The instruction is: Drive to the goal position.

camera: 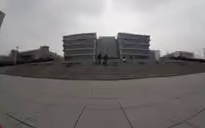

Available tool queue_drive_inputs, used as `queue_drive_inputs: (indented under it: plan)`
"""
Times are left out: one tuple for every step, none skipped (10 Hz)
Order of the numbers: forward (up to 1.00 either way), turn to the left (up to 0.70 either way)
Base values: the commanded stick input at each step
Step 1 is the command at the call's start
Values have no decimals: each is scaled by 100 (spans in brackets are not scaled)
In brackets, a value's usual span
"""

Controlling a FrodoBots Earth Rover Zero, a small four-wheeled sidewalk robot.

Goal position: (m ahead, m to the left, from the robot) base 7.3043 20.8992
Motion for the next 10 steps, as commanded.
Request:
queue_drive_inputs:
  plan:
    - [70,-1]
    - [70,-1]
    - [70,-1]
    - [70,-1]
    - [70,-1]
    - [70,-1]
    - [70,5]
    - [70,22]
    - [70,34]
    - [70,34]
